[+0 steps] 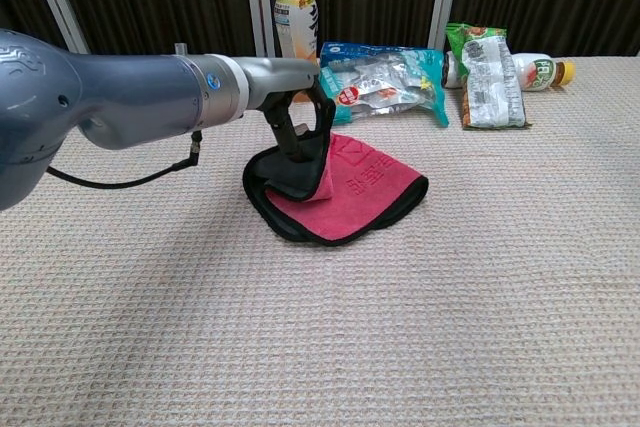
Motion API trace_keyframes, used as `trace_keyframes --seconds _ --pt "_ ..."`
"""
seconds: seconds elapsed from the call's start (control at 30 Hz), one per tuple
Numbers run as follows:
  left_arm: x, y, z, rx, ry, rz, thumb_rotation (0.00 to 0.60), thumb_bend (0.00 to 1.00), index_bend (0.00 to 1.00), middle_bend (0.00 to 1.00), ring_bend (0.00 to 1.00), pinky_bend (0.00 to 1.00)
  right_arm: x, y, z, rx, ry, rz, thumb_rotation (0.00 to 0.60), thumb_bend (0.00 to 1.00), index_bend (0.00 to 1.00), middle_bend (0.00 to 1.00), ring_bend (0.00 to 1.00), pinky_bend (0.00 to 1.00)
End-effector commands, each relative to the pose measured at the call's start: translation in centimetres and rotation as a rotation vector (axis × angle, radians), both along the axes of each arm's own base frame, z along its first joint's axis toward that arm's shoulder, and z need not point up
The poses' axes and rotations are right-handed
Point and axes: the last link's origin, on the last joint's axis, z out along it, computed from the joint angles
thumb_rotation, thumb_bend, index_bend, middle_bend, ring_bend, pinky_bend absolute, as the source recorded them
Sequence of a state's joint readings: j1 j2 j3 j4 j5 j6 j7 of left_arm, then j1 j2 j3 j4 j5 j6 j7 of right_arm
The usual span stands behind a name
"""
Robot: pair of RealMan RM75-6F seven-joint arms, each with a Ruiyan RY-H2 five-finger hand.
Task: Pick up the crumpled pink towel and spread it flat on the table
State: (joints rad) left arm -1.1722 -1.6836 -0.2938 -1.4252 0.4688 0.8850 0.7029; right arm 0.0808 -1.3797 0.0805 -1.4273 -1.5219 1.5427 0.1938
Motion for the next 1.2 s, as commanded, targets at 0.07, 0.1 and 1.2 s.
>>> trace_keyframes --seconds 0.07,0.1,1.2 --pt "-0.1 0.0 0.0 -0.001 -0.017 -0.001 0.600 0.38 0.54 0.17 0.04 0.16 0.0 0.0 -0.1 -0.002 0.002 0.000 0.600 0.31 0.00 0.00 0.00 0.00" --pt "-0.1 0.0 0.1 0.001 -0.021 -0.003 0.600 0.39 0.55 0.18 0.04 0.16 0.0 0.0 -0.1 -0.002 0.002 0.001 0.600 0.31 0.00 0.00 0.00 0.00" --pt "2.3 -0.3 4.8 0.052 -0.117 -0.069 0.600 0.41 0.65 0.19 0.04 0.16 0.4 0.2 -0.6 0.025 -0.010 0.014 0.600 0.31 0.00 0.00 0.00 0.00"
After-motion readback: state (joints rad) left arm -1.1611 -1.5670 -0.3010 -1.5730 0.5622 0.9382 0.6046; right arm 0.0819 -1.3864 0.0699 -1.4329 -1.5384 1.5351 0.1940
